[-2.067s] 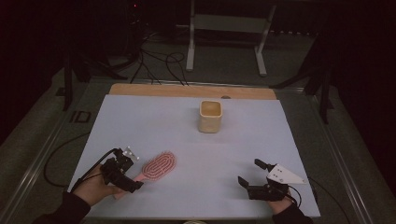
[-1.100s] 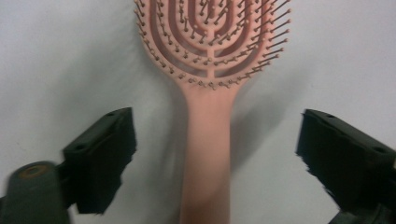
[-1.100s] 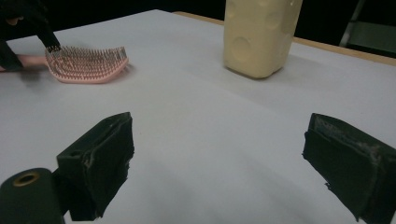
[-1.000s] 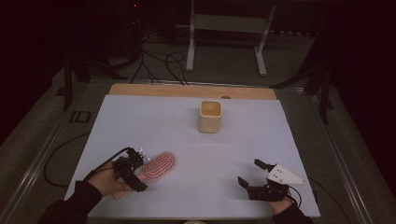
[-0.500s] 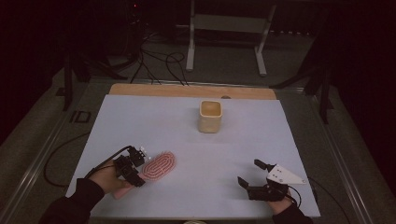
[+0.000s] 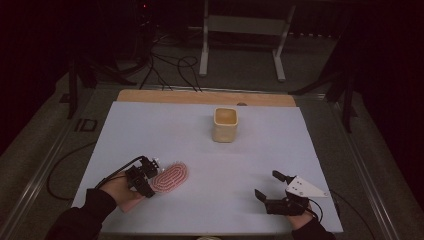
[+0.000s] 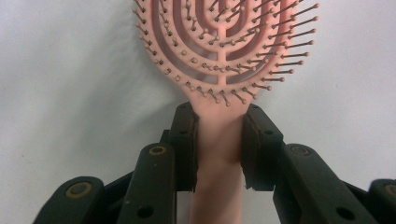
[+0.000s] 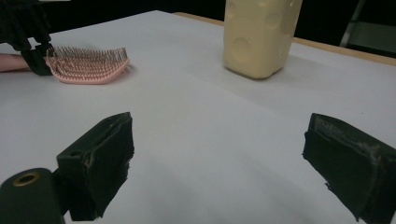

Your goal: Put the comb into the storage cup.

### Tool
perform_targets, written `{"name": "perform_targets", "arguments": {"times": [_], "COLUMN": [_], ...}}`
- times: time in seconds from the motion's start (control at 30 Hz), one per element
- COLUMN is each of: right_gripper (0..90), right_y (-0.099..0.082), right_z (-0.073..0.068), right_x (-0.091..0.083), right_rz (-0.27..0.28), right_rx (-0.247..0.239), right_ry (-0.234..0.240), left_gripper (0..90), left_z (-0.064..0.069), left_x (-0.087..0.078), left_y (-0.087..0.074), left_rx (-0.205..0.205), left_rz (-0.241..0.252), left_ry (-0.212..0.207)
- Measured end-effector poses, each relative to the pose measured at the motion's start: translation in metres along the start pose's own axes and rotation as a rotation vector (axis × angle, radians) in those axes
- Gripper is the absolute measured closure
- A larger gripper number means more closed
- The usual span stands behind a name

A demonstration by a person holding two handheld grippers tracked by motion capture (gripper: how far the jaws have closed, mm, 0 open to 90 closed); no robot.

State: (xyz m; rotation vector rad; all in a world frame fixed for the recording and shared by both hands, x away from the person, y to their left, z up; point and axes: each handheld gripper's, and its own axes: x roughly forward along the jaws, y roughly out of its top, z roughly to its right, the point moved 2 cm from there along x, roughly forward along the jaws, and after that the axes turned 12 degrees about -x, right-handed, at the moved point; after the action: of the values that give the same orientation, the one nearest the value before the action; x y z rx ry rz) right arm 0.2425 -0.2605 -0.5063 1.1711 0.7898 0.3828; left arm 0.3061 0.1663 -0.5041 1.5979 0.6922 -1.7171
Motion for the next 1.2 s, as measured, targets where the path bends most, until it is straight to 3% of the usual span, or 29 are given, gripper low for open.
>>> {"name": "perform_targets", "arguments": {"times": [0.27, 0.37, 0.53, 0.67, 0.97, 1.2], "right_gripper": [8.5, 8.5, 8.5, 8.5, 8.5, 8.5], "right_y": [0.000, 0.000, 0.000, 0.000, -0.001, 0.000], "right_z": [-0.001, 0.000, 0.000, 0.000, 0.001, 0.000], "right_x": [0.000, 0.000, 0.000, 0.000, 0.000, 0.000], "right_rz": [0.000, 0.001, 0.001, 0.001, 0.001, 0.000], "right_rx": [-0.011, -0.002, 0.001, -0.006, 0.007, 0.001], "right_ry": [0.003, 0.000, -0.001, 0.000, 0.003, 0.002], "left_gripper": [71.3, 71.4, 71.5, 71.6, 71.6, 71.5], "left_z": [0.000, 0.002, 0.002, 0.005, 0.006, 0.012], "left_x": [0.000, 0.000, -0.001, -0.006, -0.024, -0.036], "left_y": [0.000, -0.003, -0.006, -0.004, -0.001, 0.002], "left_rx": [0.010, 0.014, 0.000, 0.013, -0.010, -0.001], "left_rz": [-0.003, 0.022, 0.058, 0.081, 0.181, 0.260], "left_ry": [0.005, 0.018, 0.012, 0.003, -0.019, -0.037]}}
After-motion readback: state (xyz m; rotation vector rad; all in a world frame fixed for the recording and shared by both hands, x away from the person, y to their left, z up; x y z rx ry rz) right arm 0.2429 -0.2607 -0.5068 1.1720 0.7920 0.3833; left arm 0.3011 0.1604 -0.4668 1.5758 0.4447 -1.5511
